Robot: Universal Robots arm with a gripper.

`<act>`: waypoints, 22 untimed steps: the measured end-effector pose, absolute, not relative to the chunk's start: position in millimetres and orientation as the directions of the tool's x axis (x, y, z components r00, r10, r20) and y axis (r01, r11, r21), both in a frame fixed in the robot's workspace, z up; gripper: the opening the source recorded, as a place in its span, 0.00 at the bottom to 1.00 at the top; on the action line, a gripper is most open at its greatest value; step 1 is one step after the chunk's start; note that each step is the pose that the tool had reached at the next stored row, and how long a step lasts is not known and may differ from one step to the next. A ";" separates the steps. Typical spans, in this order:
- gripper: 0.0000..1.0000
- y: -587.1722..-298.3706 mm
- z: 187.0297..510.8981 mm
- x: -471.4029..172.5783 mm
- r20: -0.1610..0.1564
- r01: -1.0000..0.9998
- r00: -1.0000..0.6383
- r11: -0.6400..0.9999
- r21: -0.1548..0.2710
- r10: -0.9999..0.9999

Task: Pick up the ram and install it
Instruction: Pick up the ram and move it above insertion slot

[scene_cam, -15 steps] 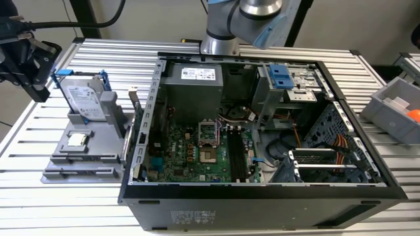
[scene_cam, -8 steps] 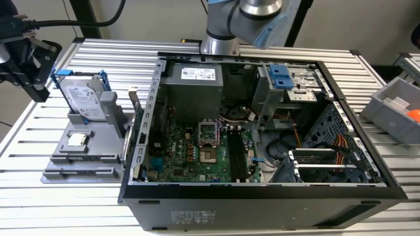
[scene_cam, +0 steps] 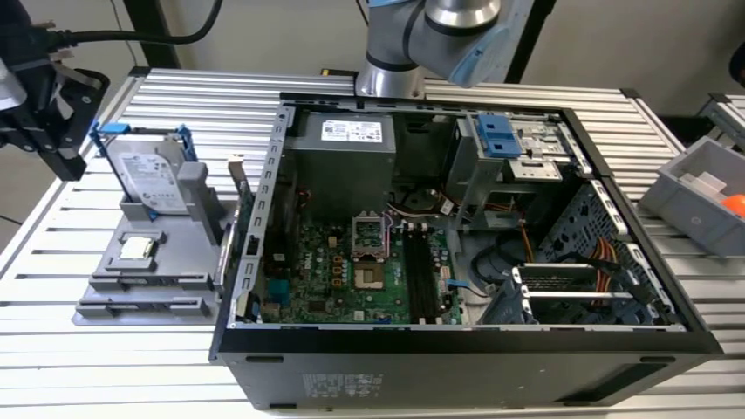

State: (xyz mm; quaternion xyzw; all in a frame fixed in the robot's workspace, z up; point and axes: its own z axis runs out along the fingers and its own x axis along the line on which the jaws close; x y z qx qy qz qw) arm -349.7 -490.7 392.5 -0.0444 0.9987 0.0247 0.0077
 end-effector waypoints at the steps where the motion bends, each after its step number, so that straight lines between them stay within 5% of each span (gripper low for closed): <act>1: 0.00 -490.7 392.4 -349.7 -0.018 -0.096 -0.995 0.994 0.049 -0.096; 22: 0.00 -489.8 392.5 -349.9 -0.018 -0.289 -0.957 0.956 0.049 -0.288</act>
